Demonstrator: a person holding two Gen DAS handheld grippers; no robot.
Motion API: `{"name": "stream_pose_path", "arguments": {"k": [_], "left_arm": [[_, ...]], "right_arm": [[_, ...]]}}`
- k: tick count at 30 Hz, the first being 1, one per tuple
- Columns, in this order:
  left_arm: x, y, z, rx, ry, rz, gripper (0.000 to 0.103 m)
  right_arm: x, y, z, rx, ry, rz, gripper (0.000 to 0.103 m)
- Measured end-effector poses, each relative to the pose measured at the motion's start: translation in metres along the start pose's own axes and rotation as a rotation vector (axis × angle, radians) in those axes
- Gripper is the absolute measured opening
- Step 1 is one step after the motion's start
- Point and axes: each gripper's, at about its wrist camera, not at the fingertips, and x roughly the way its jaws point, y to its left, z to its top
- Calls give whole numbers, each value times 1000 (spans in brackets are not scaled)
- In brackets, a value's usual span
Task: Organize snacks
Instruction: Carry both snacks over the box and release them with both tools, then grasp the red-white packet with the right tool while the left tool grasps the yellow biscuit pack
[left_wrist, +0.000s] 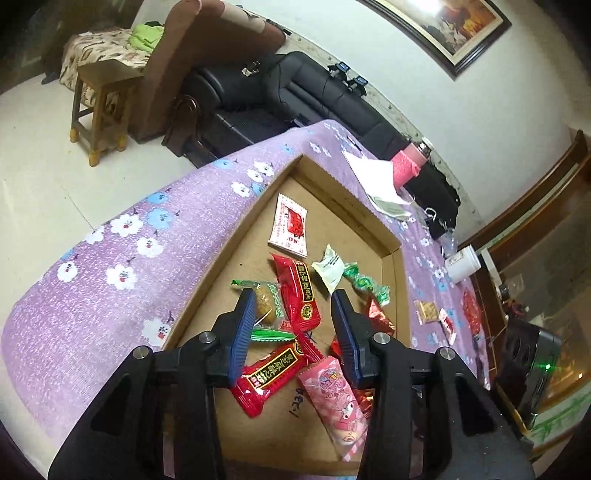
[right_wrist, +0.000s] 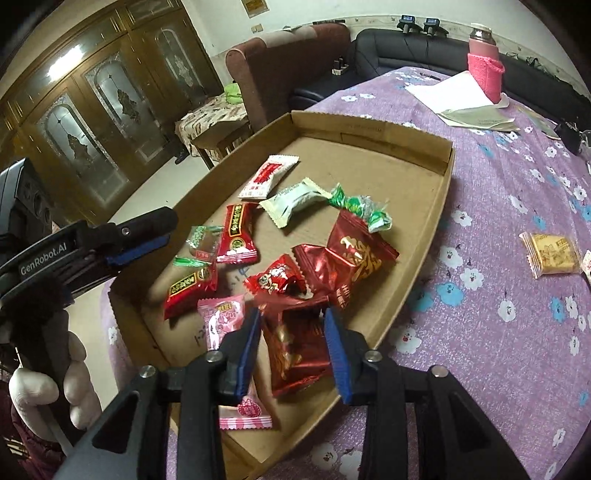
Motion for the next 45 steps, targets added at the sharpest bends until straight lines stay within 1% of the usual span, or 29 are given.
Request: {"name": "stream_pose_path", "arguments": {"k": [1, 2, 7, 9, 11, 12, 14, 23, 27, 30, 33, 36, 38, 39, 40, 42, 45], "left_arm": [[-2, 0, 0, -3, -2, 0, 42], [-4, -1, 0, -5, -3, -1, 42], [-11, -13, -4, 14, -5, -9, 42], [-11, -21, -7, 33, -1, -15, 42], [-11, -28, -10, 50, 6, -21, 43], [-10, -33, -13, 61, 14, -24, 48], [-8, -41, -18, 82, 28, -31, 55], [-2, -74, -34, 141, 76, -34, 55], [3, -86, -41, 157, 105, -29, 56], [8, -97, -48, 181, 128, -34, 56], [15, -109, -55, 206, 155, -39, 56], [22, -123, -63, 241, 179, -46, 56], [27, -133, -69, 263, 198, -49, 56], [28, -135, -71, 268, 203, -50, 56], [30, -139, -74, 279, 213, -52, 56], [31, -145, -78, 297, 222, -50, 56], [30, -150, -82, 319, 225, -41, 56]], "right_arm": [[-3, 0, 0, -1, -10, 1, 47], [-6, 1, -1, -1, -19, 2, 47], [-24, -2, -5, 2, -61, 18, 48], [-33, -7, -8, 17, -81, 37, 48], [-42, -17, -12, 47, -103, 46, 53], [-47, -23, -14, 65, -115, 46, 58], [-56, -38, -18, 103, -137, 37, 60], [-90, -120, -52, 296, -181, -45, 60], [-102, -156, -68, 360, -182, -106, 61], [-111, -180, -73, 388, -188, -165, 61], [-117, -200, -69, 396, -198, -224, 61], [-121, -214, -55, 353, -223, -308, 61], [-120, -221, -38, 298, -241, -370, 66], [-118, -225, -28, 279, -245, -390, 72], [-115, -232, -18, 267, -245, -399, 74], [-106, -243, -3, 259, -226, -404, 74], [-85, -259, 12, 243, -166, -415, 74]]}}
